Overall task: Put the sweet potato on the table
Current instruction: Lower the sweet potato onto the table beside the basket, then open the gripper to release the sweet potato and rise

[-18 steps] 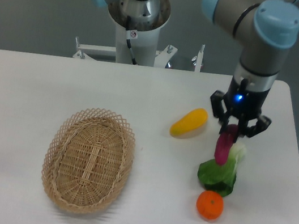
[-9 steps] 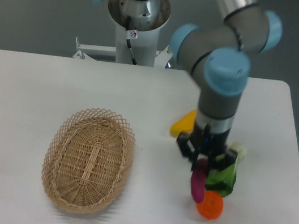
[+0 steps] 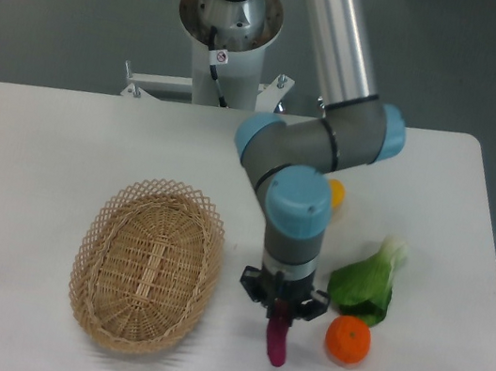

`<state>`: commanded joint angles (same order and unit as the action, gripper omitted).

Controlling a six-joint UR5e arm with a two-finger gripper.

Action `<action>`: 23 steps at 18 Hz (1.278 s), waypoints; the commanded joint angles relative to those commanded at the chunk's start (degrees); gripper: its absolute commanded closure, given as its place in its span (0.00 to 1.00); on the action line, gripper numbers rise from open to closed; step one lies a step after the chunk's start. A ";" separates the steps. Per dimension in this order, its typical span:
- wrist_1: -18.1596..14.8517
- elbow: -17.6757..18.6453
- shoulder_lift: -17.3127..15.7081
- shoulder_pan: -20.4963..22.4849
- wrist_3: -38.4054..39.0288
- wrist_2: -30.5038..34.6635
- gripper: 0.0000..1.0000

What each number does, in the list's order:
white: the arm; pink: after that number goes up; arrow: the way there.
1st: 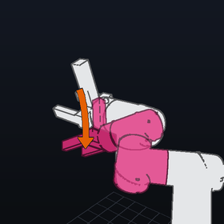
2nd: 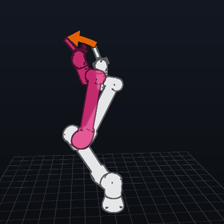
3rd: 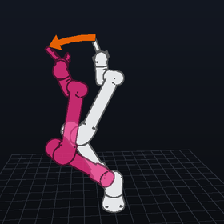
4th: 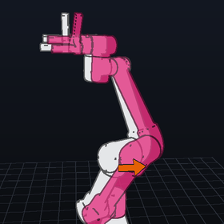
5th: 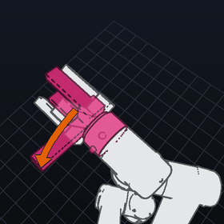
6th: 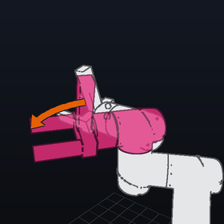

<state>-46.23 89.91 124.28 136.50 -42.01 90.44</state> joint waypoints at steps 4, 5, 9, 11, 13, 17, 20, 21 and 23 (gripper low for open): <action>0.00 1.23 0.26 0.00 -2.81 0.09 0.81; 0.00 1.14 0.17 0.00 -2.90 0.09 0.81; 0.09 0.62 0.09 0.00 -3.08 0.09 0.64; 0.26 0.18 0.00 0.00 -3.08 0.09 0.22; 0.44 0.00 -0.09 0.00 -2.90 0.17 0.00; 0.35 -1.66 -1.05 0.09 -3.16 0.17 0.00; -1.22 -5.44 -2.46 0.52 -5.35 1.48 0.00; -2.01 -6.23 -3.16 0.96 -7.10 2.62 0.00; -5.78 -7.73 -5.26 2.37 -11.75 3.34 0.00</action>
<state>-52.01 82.19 119.02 138.86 -53.76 93.78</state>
